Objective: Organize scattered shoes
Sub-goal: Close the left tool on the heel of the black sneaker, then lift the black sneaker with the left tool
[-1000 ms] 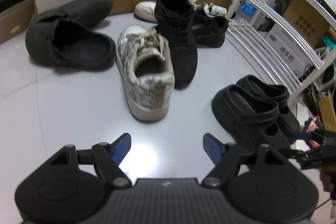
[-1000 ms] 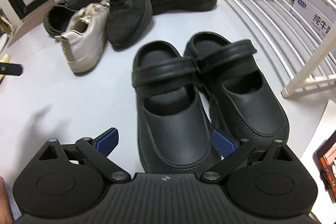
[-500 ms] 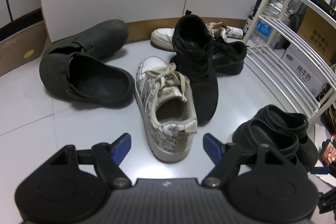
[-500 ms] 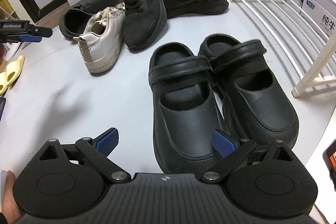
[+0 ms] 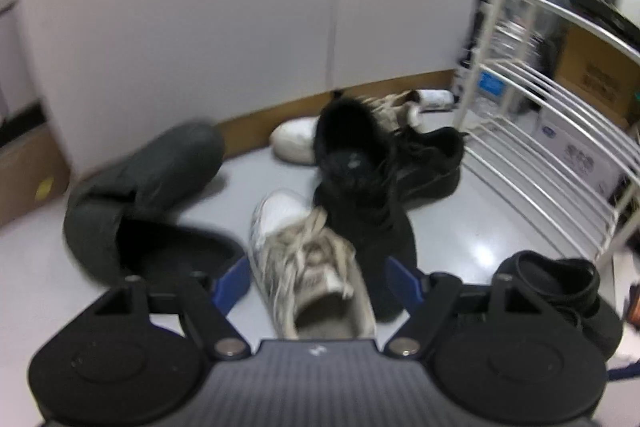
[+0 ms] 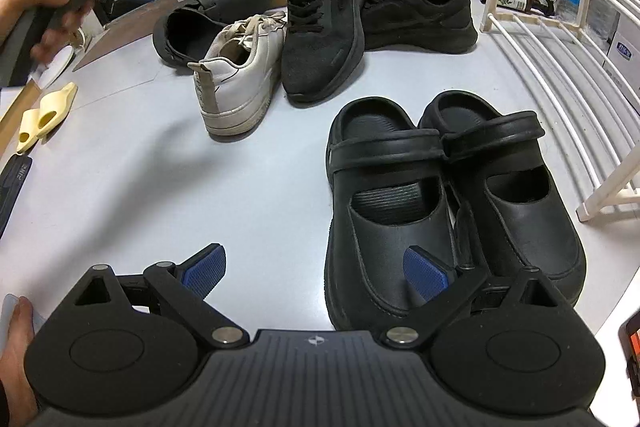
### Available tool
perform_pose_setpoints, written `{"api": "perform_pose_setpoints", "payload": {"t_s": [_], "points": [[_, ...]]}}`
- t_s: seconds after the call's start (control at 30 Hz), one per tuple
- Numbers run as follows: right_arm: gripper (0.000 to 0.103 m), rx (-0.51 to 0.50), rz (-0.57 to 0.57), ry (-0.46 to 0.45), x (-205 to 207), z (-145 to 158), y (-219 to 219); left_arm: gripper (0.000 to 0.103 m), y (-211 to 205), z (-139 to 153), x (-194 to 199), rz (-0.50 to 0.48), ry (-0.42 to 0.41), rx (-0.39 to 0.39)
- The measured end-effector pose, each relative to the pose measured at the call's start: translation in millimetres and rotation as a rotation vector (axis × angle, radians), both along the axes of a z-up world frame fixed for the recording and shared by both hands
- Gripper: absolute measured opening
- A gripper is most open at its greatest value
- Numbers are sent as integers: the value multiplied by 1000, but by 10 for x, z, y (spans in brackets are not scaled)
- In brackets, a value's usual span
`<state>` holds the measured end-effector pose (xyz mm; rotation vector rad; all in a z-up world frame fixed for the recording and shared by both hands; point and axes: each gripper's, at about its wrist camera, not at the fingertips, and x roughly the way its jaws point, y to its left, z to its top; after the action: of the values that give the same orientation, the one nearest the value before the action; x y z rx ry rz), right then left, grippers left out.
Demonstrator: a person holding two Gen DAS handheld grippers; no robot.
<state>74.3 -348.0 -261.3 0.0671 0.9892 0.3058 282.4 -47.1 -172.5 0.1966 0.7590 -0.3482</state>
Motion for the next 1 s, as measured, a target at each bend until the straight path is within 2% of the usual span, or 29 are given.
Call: {"api": "perform_pose_setpoints", "payload": {"t_s": [0.1, 0.2, 0.3, 0.37, 0.47, 0.6, 0.67, 0.77, 0.9, 1.0], "points": [[98, -1, -16, -2, 1, -11, -21, 74, -203, -28, 146, -101, -21, 25], [98, 5, -28, 1, 0, -15, -48, 60, -372, -104, 343, -171, 11, 4], [98, 4, -26, -4, -12, -21, -61, 59, -562, -220, 478, -242, -8, 67], [98, 3, -21, -6, -16, -23, -69, 59, -703, -320, 524, -286, -47, 160], [98, 5, -25, -11, -25, -23, -91, 59, -805, -393, 635, -310, -27, 188], [98, 9, -42, -16, -27, -19, -137, 58, -893, -460, 784, -310, -61, 243], [98, 9, -56, -28, -37, -8, -165, 52, -901, -492, 877, -302, -48, 243], [98, 4, -78, -50, -56, 10, -210, 48, -916, -540, 1012, -293, -31, 245], [98, 6, -101, -44, -38, 3, -260, 44, -1026, -613, 1008, -358, -29, 291], [98, 6, -102, -42, -34, -5, -260, 44, -1089, -688, 1045, -385, 16, 310]]}}
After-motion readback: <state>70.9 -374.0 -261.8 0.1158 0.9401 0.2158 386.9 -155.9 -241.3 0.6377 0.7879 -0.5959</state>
